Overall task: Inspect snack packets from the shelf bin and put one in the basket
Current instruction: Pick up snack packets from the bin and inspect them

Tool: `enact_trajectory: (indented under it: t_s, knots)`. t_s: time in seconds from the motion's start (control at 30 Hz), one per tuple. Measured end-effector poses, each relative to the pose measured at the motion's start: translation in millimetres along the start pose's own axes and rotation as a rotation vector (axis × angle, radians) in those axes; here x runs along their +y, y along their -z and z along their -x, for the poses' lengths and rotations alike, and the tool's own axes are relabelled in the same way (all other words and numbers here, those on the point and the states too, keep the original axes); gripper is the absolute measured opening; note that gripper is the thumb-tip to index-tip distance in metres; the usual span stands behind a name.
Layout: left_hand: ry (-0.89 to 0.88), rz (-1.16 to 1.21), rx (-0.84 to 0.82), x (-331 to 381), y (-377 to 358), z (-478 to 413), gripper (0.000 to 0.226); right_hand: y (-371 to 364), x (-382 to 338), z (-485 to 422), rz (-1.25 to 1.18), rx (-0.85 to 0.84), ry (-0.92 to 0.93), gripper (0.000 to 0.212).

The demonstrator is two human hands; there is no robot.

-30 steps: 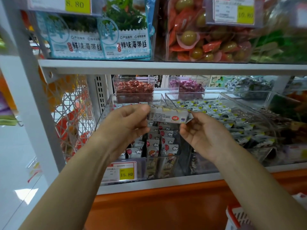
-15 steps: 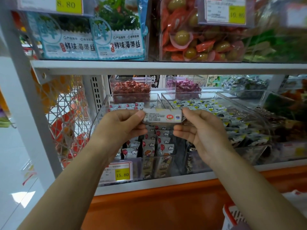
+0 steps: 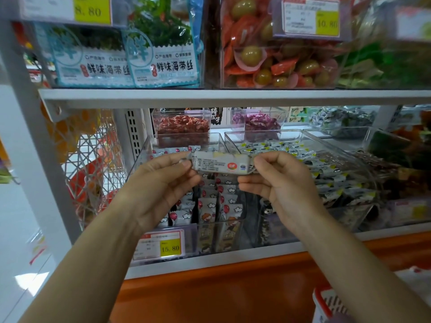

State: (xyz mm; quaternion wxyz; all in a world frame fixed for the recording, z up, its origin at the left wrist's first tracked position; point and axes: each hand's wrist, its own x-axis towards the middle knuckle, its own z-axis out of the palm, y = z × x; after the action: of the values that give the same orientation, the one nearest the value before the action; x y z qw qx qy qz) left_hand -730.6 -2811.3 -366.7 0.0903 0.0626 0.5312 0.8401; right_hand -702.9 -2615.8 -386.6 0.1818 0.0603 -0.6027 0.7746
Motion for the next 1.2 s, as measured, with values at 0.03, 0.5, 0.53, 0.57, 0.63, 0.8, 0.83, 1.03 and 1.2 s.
enact_trajectory:
  t_s: [0.03, 0.5, 0.53, 0.57, 0.63, 0.8, 0.83, 1.03, 1.2]
  knots:
    - [0.032, 0.027, -0.008, 1, 0, 0, 0.023, 0, 0, 0, 0.061, -0.008, 0.027, 0.007]
    - [0.034, -0.113, -0.063, -1, -4, 3, 0.035, -3, 4, 1, 0.17, -0.055, 0.079, 0.022]
    - [0.02, -0.129, -0.094, -1, -5, 4, 0.037, -3, 6, 1, 0.22, -0.03, 0.093, 0.019]
    - [0.009, -0.136, -0.121, -1, -6, 5, 0.037, -3, 7, 1, 0.287, -0.012, 0.114, 0.017]
    - [-0.008, -0.122, -0.156, -2, -11, 6, 0.031, -4, 8, 1, 0.377, -0.001, 0.145, 0.013]
    - [-0.117, -0.217, -0.105, -8, -14, 2, 0.011, -8, 7, 2, 0.32, 0.023, 0.144, 0.009]
    - [-0.134, -0.253, -0.099, -9, -14, 2, 0.011, -9, 7, 2, 0.287, 0.029, 0.134, 0.01]
    - [-0.217, -0.49, -0.126, -11, -12, 4, 0.024, -10, 10, 2, 0.153, 0.086, 0.092, 0.016]
    - [-0.156, -0.409, -0.092, -14, -11, -1, 0.017, -8, 12, 0, 0.146, 0.062, 0.072, 0.012]
